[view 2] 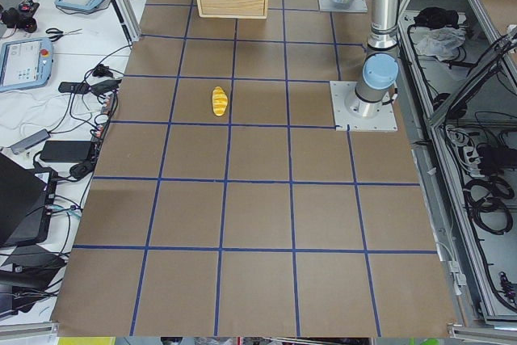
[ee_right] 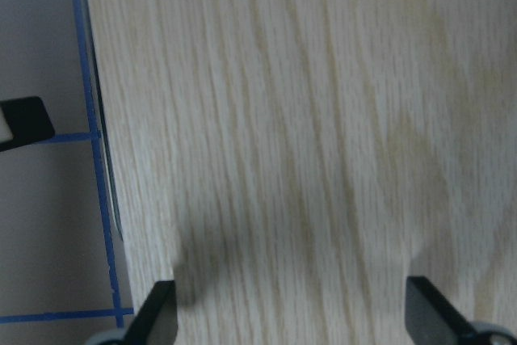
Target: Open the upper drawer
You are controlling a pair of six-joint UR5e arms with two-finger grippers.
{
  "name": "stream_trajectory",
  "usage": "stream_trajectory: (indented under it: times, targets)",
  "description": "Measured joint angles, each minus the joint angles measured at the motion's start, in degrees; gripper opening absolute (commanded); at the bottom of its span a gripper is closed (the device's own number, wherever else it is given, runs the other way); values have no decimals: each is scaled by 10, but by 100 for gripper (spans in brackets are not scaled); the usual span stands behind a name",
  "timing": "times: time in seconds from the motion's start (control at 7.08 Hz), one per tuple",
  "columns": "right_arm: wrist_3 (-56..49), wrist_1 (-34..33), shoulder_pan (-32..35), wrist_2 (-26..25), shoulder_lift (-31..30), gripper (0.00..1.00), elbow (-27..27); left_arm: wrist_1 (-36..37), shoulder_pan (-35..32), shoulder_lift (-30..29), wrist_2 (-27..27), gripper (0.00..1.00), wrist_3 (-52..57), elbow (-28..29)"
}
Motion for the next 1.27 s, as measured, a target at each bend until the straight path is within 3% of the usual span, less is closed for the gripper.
stream_trajectory:
  times: [1.27]
  targets:
    - [0,0,0,0,0,100,0,34,-24,-32,0,100,-28,2]
